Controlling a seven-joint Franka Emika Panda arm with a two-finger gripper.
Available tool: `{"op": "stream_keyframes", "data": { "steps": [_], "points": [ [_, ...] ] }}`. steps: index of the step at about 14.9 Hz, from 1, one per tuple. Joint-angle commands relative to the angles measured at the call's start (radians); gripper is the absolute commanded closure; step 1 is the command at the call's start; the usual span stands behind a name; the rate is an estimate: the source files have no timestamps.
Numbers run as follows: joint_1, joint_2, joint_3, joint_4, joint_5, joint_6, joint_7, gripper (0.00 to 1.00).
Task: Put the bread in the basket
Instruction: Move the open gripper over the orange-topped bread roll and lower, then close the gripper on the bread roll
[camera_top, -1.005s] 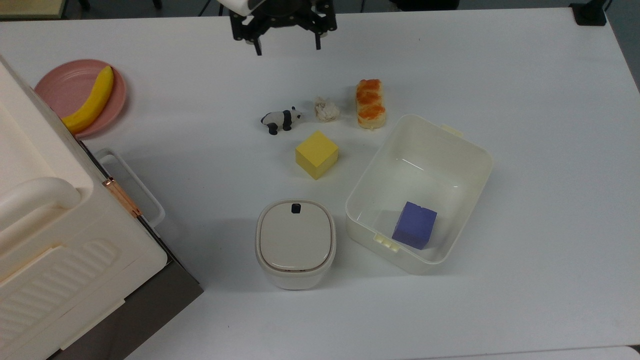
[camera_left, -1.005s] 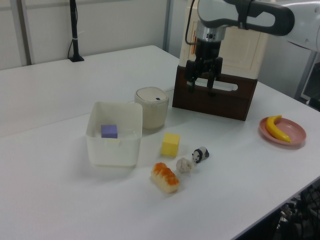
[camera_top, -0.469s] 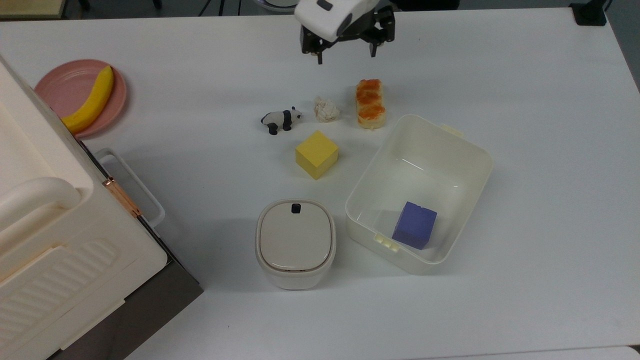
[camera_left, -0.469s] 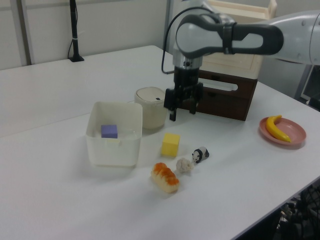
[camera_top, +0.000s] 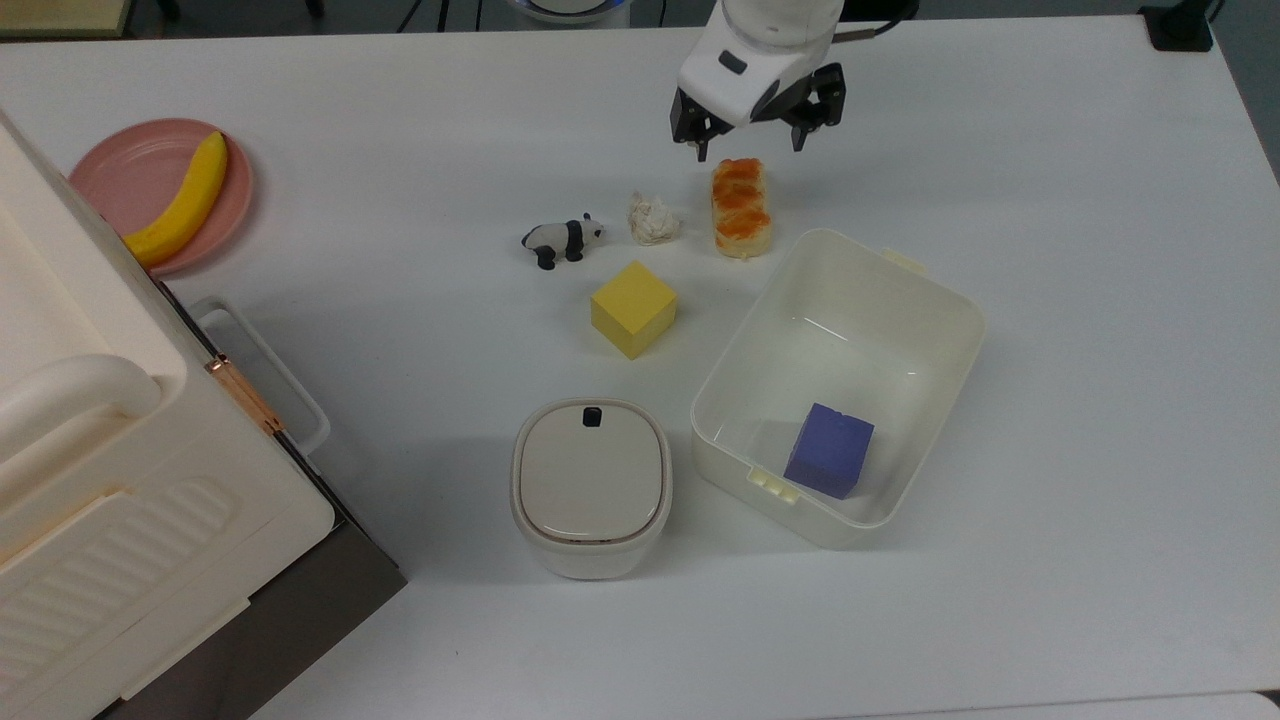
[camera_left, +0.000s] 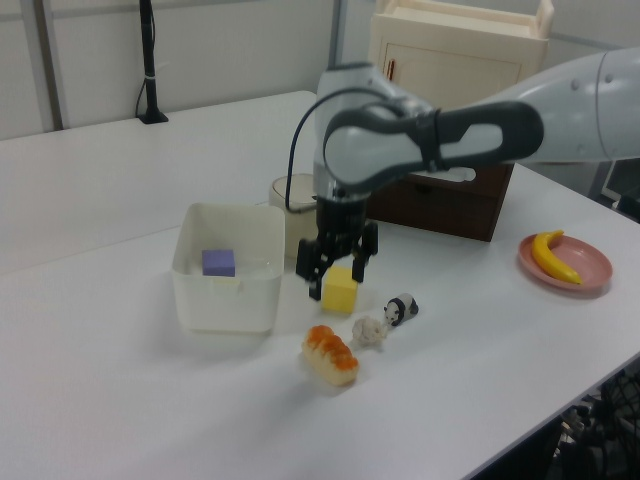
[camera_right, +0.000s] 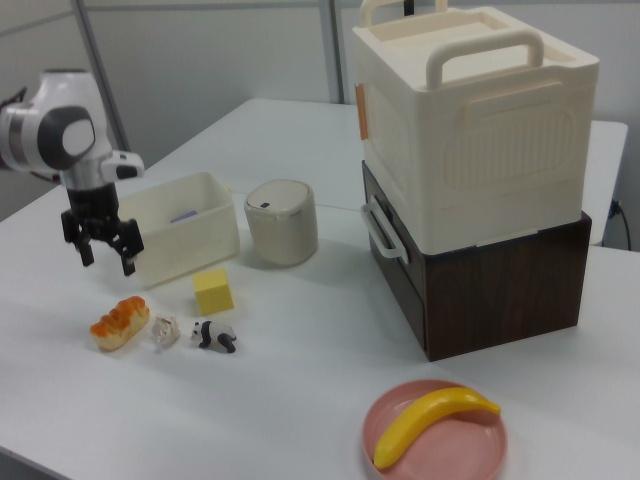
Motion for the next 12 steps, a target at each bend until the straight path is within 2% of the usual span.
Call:
{"op": "stream_keyframes", "data": {
  "steps": [1,4,8,9,10,11,12],
  "points": [
    [0.030,0.023,-0.019,-0.081,-0.023,0.094,0.015,0.00],
    [0.066,0.113,-0.019,-0.083,-0.029,0.145,0.018,0.00],
    [0.081,0.147,-0.019,-0.086,-0.033,0.163,0.018,0.00],
    [0.081,0.156,-0.019,-0.086,-0.052,0.172,0.018,0.12],
    [0.079,0.159,-0.019,-0.086,-0.064,0.172,0.018,0.40],
    [0.081,0.158,-0.019,-0.086,-0.067,0.172,0.017,0.60],
    [0.081,0.155,-0.019,-0.086,-0.067,0.169,0.017,0.76]
  ]
}}
